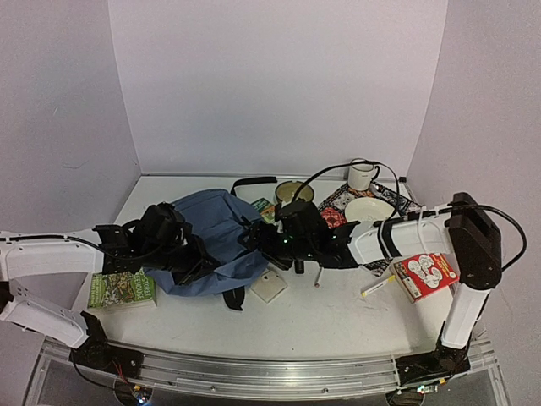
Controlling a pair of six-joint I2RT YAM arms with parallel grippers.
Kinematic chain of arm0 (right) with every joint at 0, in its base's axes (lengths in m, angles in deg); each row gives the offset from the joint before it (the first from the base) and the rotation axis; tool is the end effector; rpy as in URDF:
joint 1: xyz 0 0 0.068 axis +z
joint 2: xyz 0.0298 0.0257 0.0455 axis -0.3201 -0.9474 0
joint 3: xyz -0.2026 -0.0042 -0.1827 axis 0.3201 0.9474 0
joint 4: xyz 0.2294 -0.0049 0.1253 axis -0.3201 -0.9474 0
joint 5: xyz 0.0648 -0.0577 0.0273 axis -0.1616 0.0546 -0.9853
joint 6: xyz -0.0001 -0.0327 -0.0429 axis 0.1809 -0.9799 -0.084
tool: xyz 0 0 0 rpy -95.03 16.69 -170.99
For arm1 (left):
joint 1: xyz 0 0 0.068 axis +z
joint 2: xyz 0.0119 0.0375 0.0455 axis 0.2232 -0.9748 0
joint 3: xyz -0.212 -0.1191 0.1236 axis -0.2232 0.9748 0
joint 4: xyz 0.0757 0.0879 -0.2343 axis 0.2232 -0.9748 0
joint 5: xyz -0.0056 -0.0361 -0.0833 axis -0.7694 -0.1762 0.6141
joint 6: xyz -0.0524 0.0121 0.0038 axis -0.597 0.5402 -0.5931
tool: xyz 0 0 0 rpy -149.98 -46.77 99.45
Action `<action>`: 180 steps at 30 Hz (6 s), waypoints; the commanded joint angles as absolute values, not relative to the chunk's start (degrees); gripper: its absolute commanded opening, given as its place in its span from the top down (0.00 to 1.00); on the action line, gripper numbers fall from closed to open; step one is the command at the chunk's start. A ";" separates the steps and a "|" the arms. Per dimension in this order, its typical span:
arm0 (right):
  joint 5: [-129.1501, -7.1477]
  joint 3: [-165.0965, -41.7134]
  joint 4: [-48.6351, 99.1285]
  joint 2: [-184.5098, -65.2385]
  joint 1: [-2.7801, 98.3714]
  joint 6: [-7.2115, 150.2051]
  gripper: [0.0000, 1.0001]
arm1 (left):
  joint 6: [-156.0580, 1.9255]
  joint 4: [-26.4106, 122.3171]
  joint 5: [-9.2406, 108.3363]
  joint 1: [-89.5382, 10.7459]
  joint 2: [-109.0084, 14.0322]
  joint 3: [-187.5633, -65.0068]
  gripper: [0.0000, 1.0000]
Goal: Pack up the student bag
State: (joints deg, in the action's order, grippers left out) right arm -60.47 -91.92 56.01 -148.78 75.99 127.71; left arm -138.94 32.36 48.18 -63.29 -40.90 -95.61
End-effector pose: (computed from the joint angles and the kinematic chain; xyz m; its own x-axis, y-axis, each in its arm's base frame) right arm 0.2272 0.3540 0.2335 -0.7952 0.4110 -0.4458 -0.2924 0.3841 0.8758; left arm 0.1577 -0.1973 0.2290 -0.9074 -0.3962 -0.1403 -0.1650 0.6429 -0.7480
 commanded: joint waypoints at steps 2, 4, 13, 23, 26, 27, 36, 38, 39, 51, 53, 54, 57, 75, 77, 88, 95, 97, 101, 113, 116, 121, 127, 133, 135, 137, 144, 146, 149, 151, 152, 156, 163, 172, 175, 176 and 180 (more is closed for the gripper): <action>-62.18 -95.70 55.78 -151.59 76.38 127.53 0.26 | -136.20 36.80 49.37 -65.38 -41.70 -97.92 0.95; -62.36 -95.79 55.20 -152.21 76.41 127.11 0.43 | -135.07 36.78 49.37 -65.54 -41.36 -97.98 0.91; -62.20 -94.50 53.35 -149.14 76.41 123.31 1.00 | -126.90 30.26 43.47 -65.50 -36.82 -100.35 0.59; -65.21 -92.91 52.82 -145.27 76.41 117.58 1.00 | -114.56 17.96 31.31 -64.38 -36.80 -112.56 0.26; -66.14 -93.16 52.80 -143.94 76.41 115.84 1.00 | -111.30 16.18 34.27 -61.05 -40.55 -115.11 0.24; -66.50 -93.41 52.77 -143.58 76.41 115.29 1.00 | -110.79 15.86 35.83 -59.66 -41.76 -115.35 0.25; -71.96 -94.65 51.65 -140.31 76.41 112.04 1.00 | -108.74 15.52 40.60 -56.07 -46.26 -113.26 0.28; -72.02 -93.53 51.33 -139.82 76.41 111.00 1.00 | -108.73 15.53 40.35 -55.97 -45.85 -112.60 0.28; -71.63 -92.69 51.03 -139.89 76.41 110.60 1.00 | -108.76 15.55 40.32 -56.01 -45.69 -112.07 0.29; -67.30 -89.37 47.88 -148.73 76.40 106.88 0.96 | -106.16 16.05 36.28 -55.22 -51.11 -114.04 0.28; -65.55 -89.04 47.54 -149.31 76.40 106.32 0.92 | -104.49 16.02 35.41 -54.34 -53.59 -116.03 0.28; -65.10 -88.93 47.23 -149.50 76.37 106.21 0.89 | -103.68 16.04 35.48 -53.75 -54.84 -117.00 0.28; -64.60 -88.85 46.34 -149.34 76.32 105.87 0.80 | -102.11 16.13 35.98 -52.23 -58.14 -119.82 0.28; -59.62 -97.10 37.30 -145.09 70.05 98.66 0.43 | -97.76 20.85 48.29 -51.75 -67.81 -119.34 0.51; -60.00 -99.43 37.20 -147.19 69.16 98.41 0.43 | -97.37 21.34 49.29 -51.75 -68.13 -118.78 0.55; -62.79 -108.91 36.28 -161.87 67.28 99.12 0.51 | -96.03 24.94 54.20 -52.71 -71.37 -115.93 0.70; -64.88 -109.06 35.88 -161.77 67.16 97.72 0.53 | -97.51 25.73 52.32 -53.40 -70.69 -114.65 0.71; -65.51 -109.18 35.78 -160.24 67.17 97.37 0.52 | -98.56 26.71 51.94 -53.41 -69.99 -114.22 0.71; -67.15 -110.41 35.79 -158.82 67.27 97.84 0.48 | -99.97 29.15 52.18 -53.45 -69.07 -113.13 0.71; -69.32 -119.01 36.04 -164.18 68.12 105.61 0.42 | -100.36 33.22 53.50 -54.54 -67.30 -110.96 0.77; -70.31 -120.68 36.16 -166.95 68.14 108.02 0.42 | -100.34 33.67 53.29 -55.27 -67.26 -111.14 0.77; -70.62 -122.32 36.65 -170.65 68.19 112.30 0.42 | -99.69 33.81 52.09 -56.57 -68.17 -111.80 0.77; -69.73 -121.91 36.62 -173.05 68.18 114.75 0.42 | -98.88 33.81 50.37 -57.87 -68.95 -112.75 0.77; -71.52 -122.09 36.65 -174.57 68.20 115.59 0.42 | -97.96 33.80 48.42 -59.57 -69.65 -114.02 0.77; -72.46 -122.10 36.65 -174.66 68.26 115.73 0.42 | -97.91 33.81 47.51 -59.98 -69.68 -114.20 0.77; -72.70 -122.05 36.65 -174.62 68.45 115.59 0.42 | -97.89 33.74 46.79 -60.33 -69.74 -114.24 0.77; -73.69 -120.31 37.54 -174.85 68.53 114.79 0.65 | -97.63 33.74 45.49 -60.95 -69.08 -115.12 0.75; -74.05 -119.10 39.38 -174.38 68.54 114.92 0.77 | -97.69 33.69 44.52 -60.96 -68.24 -115.15 0.74; -74.53 -116.52 42.64 -173.08 68.44 115.33 0.94 | -98.62 33.38 43.03 -60.38 -66.11 -114.94 0.70; -75.07 -115.36 44.94 -172.32 68.33 115.34 0.99 | -99.73 33.29 43.51 -59.11 -64.68 -114.30 0.67; -75.51 -114.84 45.97 -172.04 68.28 115.33 1.00 | -100.23 33.28 43.79 -58.39 -64.11 -114.08 0.66; -77.29 -113.38 50.19 -170.95 68.29 114.61 1.00 | -101.51 33.04 44.78 -55.95 -63.22 -113.62 0.63; -77.14 -108.68 57.55 -167.78 68.26 113.68 1.00 | -104.84 32.36 46.25 -52.97 -65.07 -113.65 0.62; -77.54 -106.60 65.42 -165.76 68.27 114.40 1.00 | -106.16 32.00 49.19 -53.12 -67.59 -112.96 0.67; -77.82 -106.74 67.72 -165.41 68.30 114.97 1.00 | -106.17 32.05 48.14 -53.99 -66.56 -111.65 0.66; -77.97 -106.83 68.49 -165.28 68.27 115.17 1.00 | -106.30 32.05 47.58 -54.35 -66.33 -111.23 0.66; -78.80 -107.15 71.25 -164.63 68.27 115.74 1.00 | -107.22 31.99 45.32 -55.81 -66.51 -109.89 0.66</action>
